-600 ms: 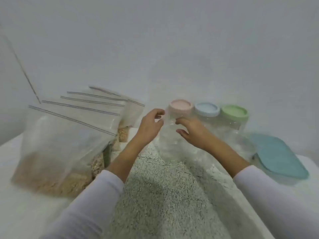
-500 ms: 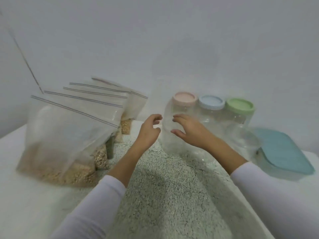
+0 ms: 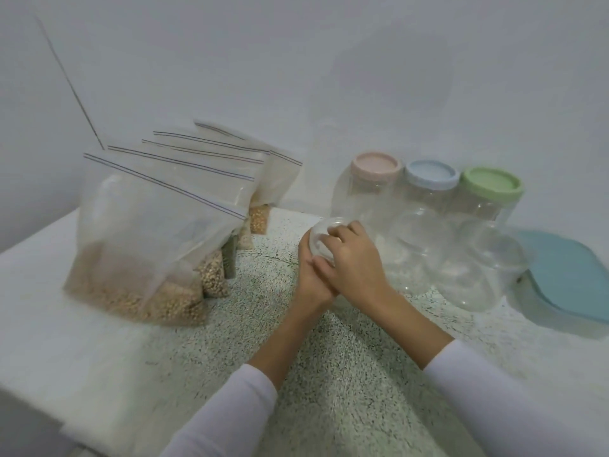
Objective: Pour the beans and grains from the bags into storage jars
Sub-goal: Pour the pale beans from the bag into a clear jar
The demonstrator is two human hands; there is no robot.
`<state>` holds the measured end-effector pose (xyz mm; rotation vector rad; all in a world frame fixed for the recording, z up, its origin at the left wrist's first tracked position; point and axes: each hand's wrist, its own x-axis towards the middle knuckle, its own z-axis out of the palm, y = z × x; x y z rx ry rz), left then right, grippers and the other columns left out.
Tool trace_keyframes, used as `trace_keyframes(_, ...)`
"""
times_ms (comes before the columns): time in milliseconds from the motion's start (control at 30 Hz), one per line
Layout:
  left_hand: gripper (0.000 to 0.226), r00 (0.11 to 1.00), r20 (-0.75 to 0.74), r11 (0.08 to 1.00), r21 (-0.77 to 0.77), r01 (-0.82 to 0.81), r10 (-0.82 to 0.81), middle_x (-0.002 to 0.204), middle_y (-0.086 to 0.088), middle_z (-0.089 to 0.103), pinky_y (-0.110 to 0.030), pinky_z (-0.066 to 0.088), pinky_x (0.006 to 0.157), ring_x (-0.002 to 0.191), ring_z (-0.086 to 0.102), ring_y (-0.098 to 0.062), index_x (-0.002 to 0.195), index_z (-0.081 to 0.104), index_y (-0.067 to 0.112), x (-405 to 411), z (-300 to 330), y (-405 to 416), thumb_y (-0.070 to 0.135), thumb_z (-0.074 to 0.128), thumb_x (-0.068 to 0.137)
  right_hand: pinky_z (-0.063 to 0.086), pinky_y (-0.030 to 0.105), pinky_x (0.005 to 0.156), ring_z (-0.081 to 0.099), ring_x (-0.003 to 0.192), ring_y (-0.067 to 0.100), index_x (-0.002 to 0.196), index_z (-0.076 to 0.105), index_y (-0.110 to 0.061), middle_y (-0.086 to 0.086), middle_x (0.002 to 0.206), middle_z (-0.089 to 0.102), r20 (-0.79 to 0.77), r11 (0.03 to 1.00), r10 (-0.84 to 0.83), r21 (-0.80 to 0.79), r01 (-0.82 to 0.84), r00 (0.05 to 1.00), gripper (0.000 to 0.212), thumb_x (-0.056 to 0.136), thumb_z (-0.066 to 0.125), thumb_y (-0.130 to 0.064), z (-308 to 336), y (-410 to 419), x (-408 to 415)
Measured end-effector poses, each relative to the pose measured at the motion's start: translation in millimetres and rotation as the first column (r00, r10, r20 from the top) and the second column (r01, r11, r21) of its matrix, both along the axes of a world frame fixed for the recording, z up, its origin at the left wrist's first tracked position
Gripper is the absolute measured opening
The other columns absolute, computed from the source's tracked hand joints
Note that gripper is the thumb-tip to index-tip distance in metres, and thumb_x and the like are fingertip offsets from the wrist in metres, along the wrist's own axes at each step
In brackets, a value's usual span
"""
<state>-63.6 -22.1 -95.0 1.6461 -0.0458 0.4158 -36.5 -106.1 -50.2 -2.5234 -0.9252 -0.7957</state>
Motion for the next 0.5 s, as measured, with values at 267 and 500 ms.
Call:
trace_keyframes(267,0.098,0.995,-0.07,0.917,0.397,-0.035,0.068,0.132,0.0,0.052,-0.004,0.041,0.089,0.117,0.052,0.001,0.14,0.039,0.013,-27.4,-24.4,14.9,0.076,0.062,0.069,0.03,0.047,0.106,0.031,0.134,0.03,0.139,0.039,-0.013,0.01,0.147,0.036,-0.38,0.961,-0.277,-0.121,0.25,0.882,0.095,0.072,0.039,-0.08,11.2,8.8,-45.5)
trace_keyframes(500,0.091,0.977,-0.211,0.983,0.173,0.065,-0.028,0.124,0.003,0.057,-0.017,0.051,0.087,0.111,0.057,-0.007,0.134,0.039,0.019,-41.8,-14.5,18.4,0.052,0.081,0.061,0.04,0.039,0.092,0.042,0.118,0.024,0.134,0.043,-0.017,0.006,0.129,0.049,-0.319,0.953,-0.283,0.009,0.302,0.904,0.075,0.077,0.053,-0.063,9.2,16.1,-57.6)
